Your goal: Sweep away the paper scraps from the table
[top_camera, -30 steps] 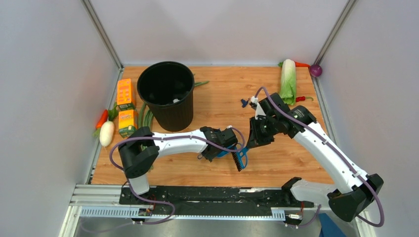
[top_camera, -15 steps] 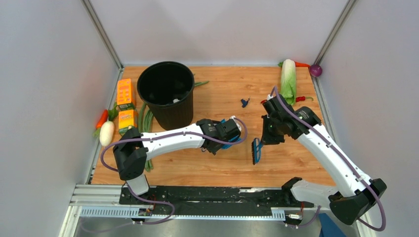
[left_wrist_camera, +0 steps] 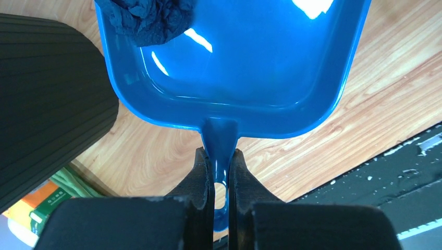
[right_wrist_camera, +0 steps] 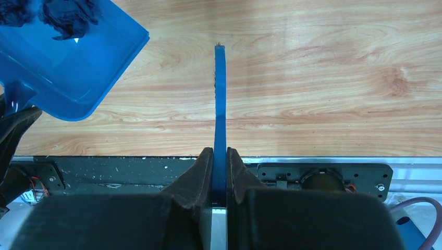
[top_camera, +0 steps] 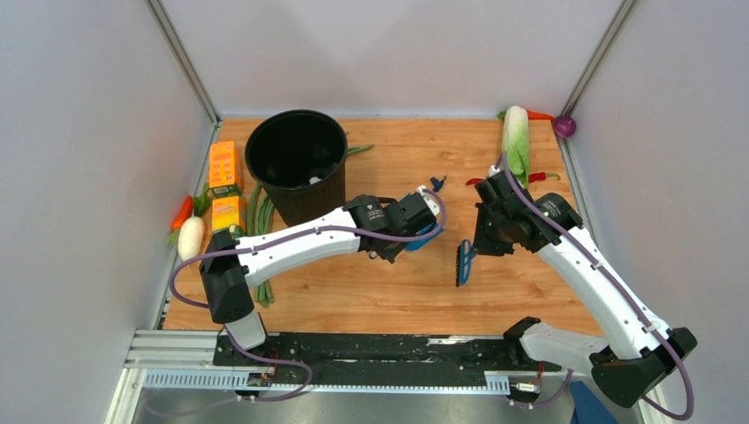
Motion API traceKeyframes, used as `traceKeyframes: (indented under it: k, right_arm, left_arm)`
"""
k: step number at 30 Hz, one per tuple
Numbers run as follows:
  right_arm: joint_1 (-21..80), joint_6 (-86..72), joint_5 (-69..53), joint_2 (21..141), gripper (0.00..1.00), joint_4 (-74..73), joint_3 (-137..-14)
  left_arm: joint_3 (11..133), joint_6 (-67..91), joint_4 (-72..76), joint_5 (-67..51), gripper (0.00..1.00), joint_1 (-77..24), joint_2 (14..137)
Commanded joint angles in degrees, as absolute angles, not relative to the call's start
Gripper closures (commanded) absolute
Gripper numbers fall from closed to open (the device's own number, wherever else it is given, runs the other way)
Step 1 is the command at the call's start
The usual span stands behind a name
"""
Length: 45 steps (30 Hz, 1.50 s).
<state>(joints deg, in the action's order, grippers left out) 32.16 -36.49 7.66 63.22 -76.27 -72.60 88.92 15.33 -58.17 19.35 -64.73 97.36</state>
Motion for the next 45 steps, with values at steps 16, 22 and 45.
traceKeyframes:
  k: [16,22,45]
  right_arm:
    - [31.90,-41.39,4.66,63.10,1.00,-73.92,-73.57]
    - [31.90,-41.40,3.69,63.02,1.00,-72.25,-71.81]
    - [31.99,-40.34,2.99,64.78,1.00,-70.14,-71.37]
  left_arm:
    - [97.55,23.91,-61.96,10.46,1.00,-56.34,89.38]
    - [101.15,23.64,-64.95,9.85,1.00,-54.06,88.86]
    - [114.62,32.69,-64.96,-14.31,1.00,-35.44,88.33]
